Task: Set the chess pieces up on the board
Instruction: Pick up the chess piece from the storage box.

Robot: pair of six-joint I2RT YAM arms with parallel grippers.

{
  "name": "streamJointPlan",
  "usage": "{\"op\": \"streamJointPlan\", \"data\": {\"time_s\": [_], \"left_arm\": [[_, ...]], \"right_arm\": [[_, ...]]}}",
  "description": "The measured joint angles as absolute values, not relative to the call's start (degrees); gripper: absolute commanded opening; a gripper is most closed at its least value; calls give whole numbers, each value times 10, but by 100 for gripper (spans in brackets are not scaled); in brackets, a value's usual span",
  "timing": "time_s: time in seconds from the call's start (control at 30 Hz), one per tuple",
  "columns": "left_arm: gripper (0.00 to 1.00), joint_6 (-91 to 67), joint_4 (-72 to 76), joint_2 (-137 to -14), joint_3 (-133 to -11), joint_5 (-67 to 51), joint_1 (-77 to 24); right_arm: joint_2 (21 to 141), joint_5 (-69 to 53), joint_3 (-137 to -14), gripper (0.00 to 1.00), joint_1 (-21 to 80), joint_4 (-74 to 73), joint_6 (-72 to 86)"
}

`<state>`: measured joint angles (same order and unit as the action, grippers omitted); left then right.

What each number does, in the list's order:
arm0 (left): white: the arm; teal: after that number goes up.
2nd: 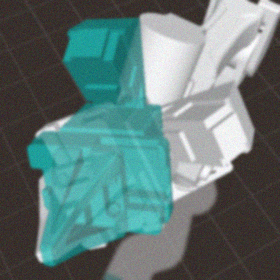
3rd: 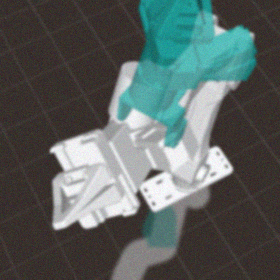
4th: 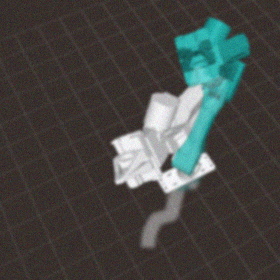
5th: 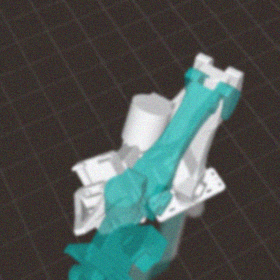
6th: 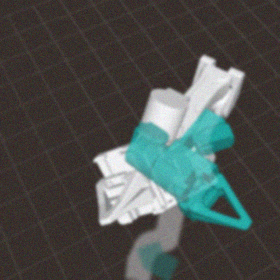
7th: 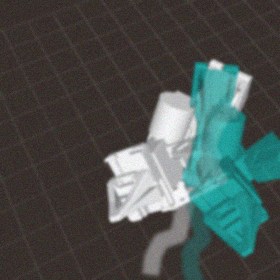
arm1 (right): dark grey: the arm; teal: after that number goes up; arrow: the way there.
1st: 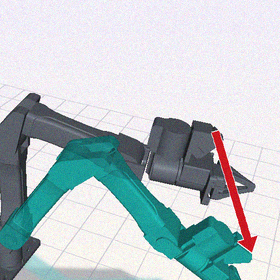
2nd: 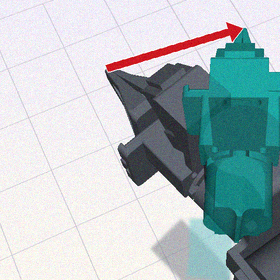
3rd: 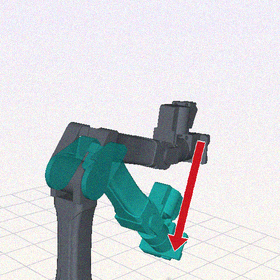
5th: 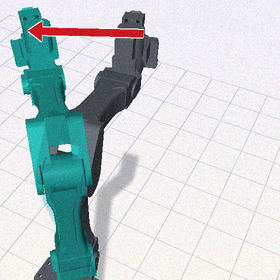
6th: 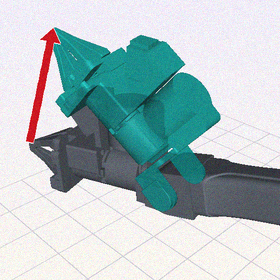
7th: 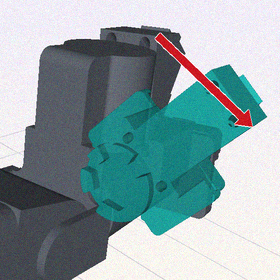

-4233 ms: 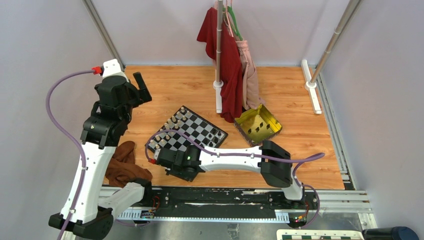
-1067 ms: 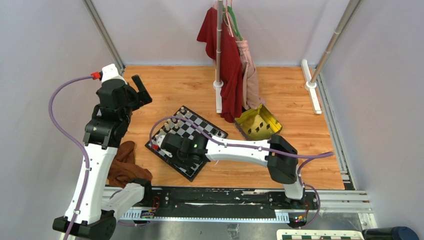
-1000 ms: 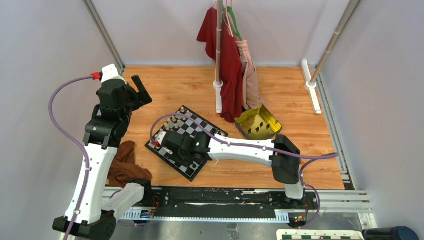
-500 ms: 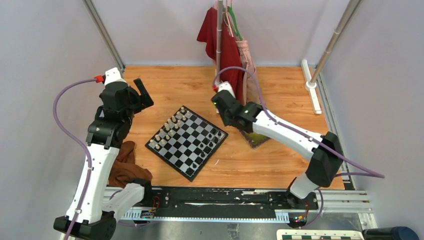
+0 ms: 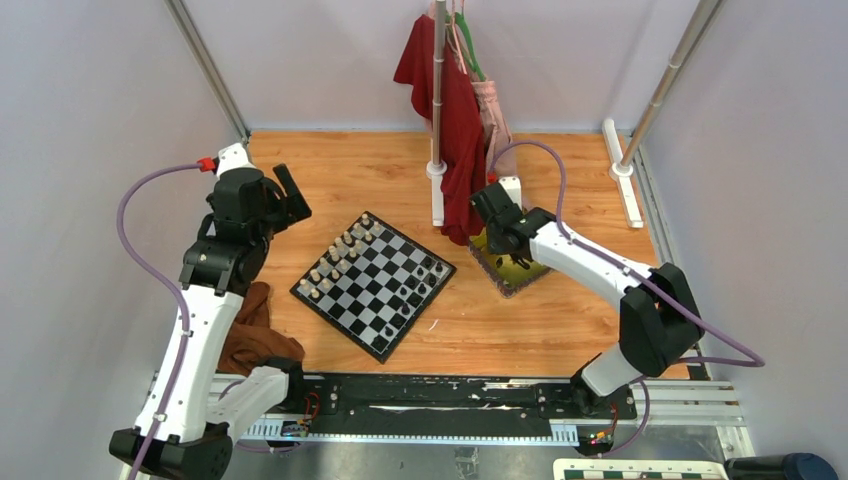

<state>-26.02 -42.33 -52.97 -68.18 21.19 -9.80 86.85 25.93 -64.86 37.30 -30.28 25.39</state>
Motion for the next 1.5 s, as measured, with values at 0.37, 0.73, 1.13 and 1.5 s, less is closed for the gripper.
{"op": "streamJointPlan", "data": {"time_s": [0.37, 0.73, 1.13, 1.5], "left_arm": [[100, -268, -429, -529, -658, 212, -98], [100, -268, -430, -523, -647, 212, -98], [100, -269, -431, -523, -638, 212, -95], [100, -272, -430, -521, -628, 212, -94]], "right_arm": [[908, 218, -619, 35, 341, -247, 273], [936, 195, -604, 34, 326, -220, 273], [952, 180, -594, 31, 321, -203, 272], [959, 174, -585, 24, 316, -194, 272]]}}
